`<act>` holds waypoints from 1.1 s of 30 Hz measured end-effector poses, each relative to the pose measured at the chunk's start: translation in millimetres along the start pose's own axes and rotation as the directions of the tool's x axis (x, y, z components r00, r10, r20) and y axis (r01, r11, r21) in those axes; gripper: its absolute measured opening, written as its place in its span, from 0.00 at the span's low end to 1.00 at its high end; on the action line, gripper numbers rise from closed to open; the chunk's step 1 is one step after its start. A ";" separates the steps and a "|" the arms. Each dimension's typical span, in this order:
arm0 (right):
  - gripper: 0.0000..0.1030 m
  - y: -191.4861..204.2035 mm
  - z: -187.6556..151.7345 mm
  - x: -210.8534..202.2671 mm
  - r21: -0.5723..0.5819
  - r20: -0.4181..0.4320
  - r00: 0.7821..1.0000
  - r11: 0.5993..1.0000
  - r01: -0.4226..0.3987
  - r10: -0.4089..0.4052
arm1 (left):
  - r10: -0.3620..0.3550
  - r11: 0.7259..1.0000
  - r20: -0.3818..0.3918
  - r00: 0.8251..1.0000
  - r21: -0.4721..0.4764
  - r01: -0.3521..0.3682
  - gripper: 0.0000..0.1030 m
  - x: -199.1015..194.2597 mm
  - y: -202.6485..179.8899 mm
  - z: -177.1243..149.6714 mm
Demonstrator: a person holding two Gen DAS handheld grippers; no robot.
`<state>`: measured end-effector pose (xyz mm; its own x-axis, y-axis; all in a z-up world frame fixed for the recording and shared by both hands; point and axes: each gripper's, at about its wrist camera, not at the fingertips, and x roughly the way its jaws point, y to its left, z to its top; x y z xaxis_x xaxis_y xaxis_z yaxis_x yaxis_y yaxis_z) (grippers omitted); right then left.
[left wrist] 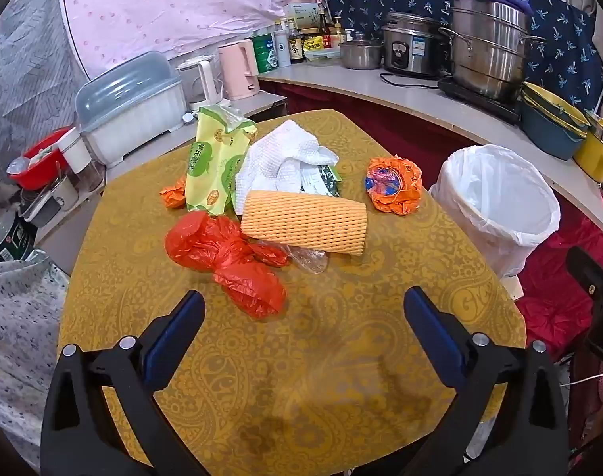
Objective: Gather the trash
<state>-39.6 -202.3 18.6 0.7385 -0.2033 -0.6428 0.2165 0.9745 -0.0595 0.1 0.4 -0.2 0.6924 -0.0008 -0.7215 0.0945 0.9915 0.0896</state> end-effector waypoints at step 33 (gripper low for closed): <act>0.93 13.0 2.4 2.4 -0.031 -0.002 1.000 0.999 -0.019 0.019 | 0.013 1.000 0.009 1.000 -0.016 -0.013 0.93 0.1 9.2 -0.7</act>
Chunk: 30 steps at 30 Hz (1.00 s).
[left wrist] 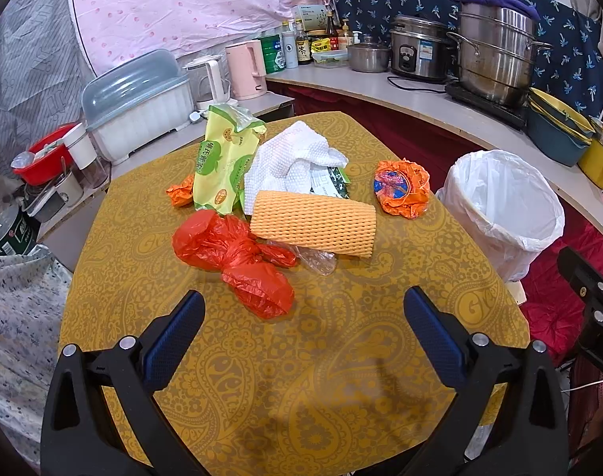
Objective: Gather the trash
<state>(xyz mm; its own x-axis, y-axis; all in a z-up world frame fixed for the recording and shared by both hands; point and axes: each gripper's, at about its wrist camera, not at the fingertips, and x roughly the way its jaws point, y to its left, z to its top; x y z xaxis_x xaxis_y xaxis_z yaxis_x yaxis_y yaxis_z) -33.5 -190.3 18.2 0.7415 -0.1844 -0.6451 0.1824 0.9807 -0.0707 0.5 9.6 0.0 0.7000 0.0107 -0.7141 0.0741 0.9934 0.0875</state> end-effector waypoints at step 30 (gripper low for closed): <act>0.93 7.4 -2.5 4.1 -0.007 -0.009 1.000 1.000 -0.005 0.005 | -0.004 1.000 0.007 1.000 -0.004 0.004 0.93 -2.5 -1.4 2.3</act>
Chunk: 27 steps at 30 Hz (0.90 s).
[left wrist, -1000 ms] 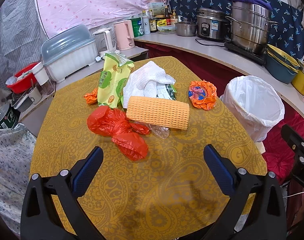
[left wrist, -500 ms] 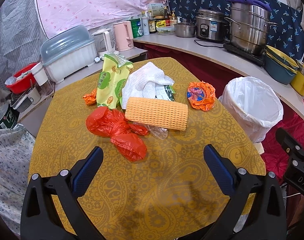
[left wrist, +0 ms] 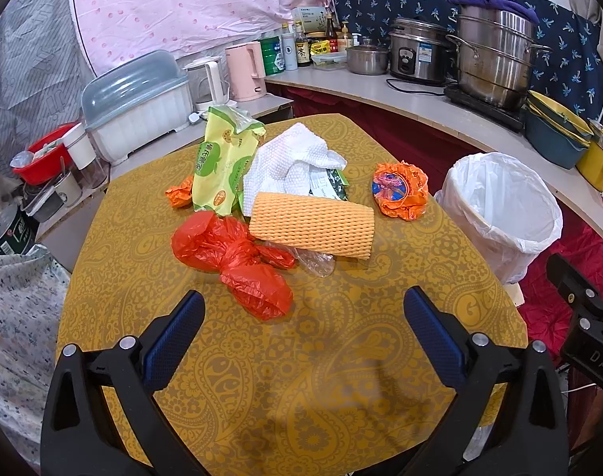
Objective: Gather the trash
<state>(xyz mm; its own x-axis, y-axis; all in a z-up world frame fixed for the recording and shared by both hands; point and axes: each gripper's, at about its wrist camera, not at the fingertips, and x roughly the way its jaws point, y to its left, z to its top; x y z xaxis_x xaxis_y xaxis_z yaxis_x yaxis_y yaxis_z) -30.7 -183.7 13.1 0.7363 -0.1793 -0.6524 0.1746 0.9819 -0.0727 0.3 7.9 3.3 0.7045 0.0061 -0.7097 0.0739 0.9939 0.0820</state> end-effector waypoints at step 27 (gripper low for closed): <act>0.93 2.7 1.6 -1.2 -0.012 0.003 1.000 1.000 0.001 -0.001 | -0.001 1.000 0.006 1.000 -0.002 0.001 0.93 -0.7 1.8 1.0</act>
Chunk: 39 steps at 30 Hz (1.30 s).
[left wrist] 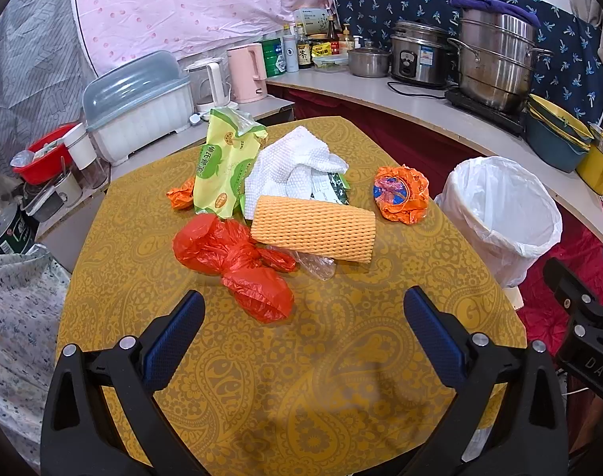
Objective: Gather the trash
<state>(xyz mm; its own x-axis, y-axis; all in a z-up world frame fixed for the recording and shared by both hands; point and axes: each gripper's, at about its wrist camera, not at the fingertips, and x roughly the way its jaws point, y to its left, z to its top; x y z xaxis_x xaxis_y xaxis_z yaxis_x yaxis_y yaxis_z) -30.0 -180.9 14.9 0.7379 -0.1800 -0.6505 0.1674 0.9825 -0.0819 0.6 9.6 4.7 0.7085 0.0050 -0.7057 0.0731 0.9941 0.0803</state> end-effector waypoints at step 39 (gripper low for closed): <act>0.93 7.0 4.3 15.1 -0.003 -0.007 1.000 1.000 0.009 -0.009 | -0.009 0.998 -0.049 0.999 -0.069 0.006 0.93 22.8 19.0 -0.1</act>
<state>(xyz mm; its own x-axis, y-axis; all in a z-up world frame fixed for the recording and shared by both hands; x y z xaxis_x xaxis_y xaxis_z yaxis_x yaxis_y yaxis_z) -14.8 -177.0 7.7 0.7320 -0.1886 -0.6547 0.1722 0.9809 -0.0900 18.1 28.6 -9.9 0.6723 0.0013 -0.7403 0.0287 0.9992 0.0279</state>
